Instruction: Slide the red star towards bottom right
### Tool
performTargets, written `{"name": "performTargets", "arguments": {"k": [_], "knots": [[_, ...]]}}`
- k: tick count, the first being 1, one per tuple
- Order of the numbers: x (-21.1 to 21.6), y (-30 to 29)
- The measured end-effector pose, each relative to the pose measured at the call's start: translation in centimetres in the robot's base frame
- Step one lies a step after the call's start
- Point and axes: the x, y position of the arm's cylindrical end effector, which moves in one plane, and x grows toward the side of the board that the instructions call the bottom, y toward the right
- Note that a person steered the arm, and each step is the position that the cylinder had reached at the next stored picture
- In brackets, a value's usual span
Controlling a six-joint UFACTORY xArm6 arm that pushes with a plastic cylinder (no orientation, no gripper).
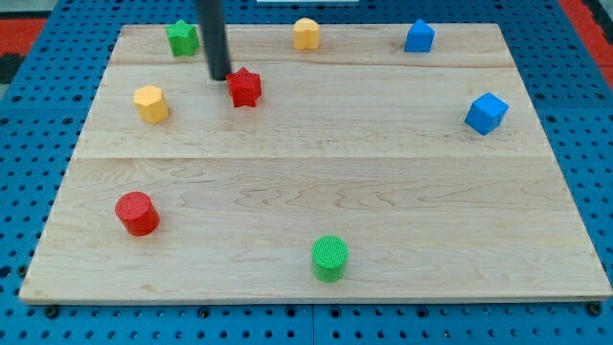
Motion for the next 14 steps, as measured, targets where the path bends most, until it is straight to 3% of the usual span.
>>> {"name": "performTargets", "arguments": {"k": [1,2,3,4,5,6,7,8,10,11,12,13,14], "knots": [[4.8,10.6],[6.2,9.2],[4.5,2.5],[-1.3,9.7],[0.7,18.1],[8.9,26.1],[3.1,27.2],[0.7,22.5],[4.4,14.4],[7.9,21.5],[3.8,19.4],[2.0,23.7],[10.0,22.9]]}}
